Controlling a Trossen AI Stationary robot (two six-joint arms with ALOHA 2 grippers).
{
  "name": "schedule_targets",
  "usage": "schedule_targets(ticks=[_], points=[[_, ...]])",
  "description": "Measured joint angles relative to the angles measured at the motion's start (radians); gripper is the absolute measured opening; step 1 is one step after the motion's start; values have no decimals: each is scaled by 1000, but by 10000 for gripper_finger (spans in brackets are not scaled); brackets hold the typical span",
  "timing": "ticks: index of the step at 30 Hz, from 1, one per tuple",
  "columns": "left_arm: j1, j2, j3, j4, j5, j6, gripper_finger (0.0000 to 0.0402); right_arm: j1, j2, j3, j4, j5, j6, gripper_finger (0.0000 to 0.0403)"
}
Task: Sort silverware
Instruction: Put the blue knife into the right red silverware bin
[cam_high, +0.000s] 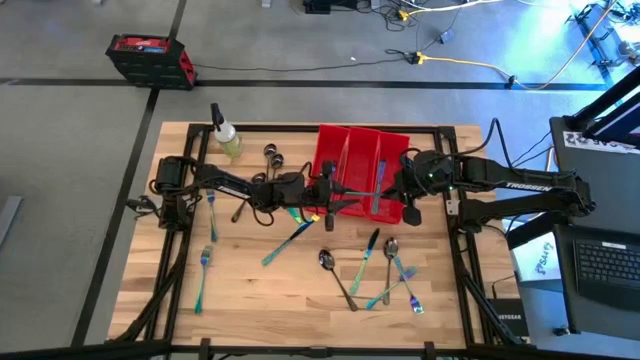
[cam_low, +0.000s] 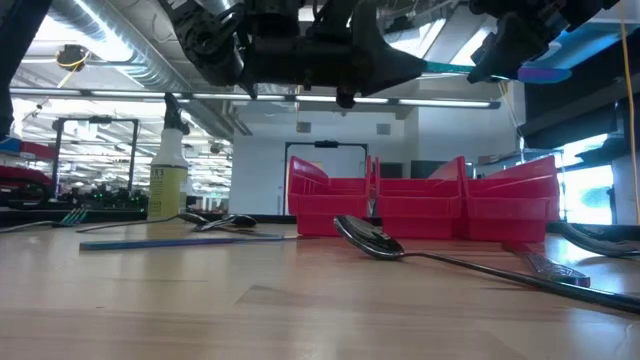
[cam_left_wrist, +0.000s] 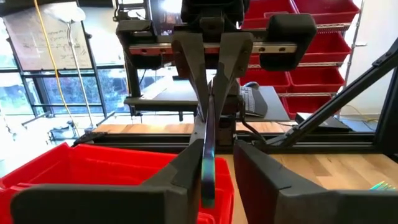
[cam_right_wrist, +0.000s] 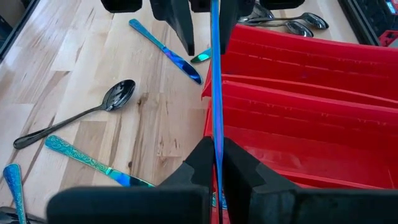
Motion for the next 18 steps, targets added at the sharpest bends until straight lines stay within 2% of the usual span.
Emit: schedule_targets(ticks=[11, 18], points=[[0, 0, 16, 19, 0, 10, 61, 0, 0, 0, 0, 0, 0, 0], [1, 0, 50, -41, 1, 43, 61, 0, 0, 0, 0, 0, 0, 0]])
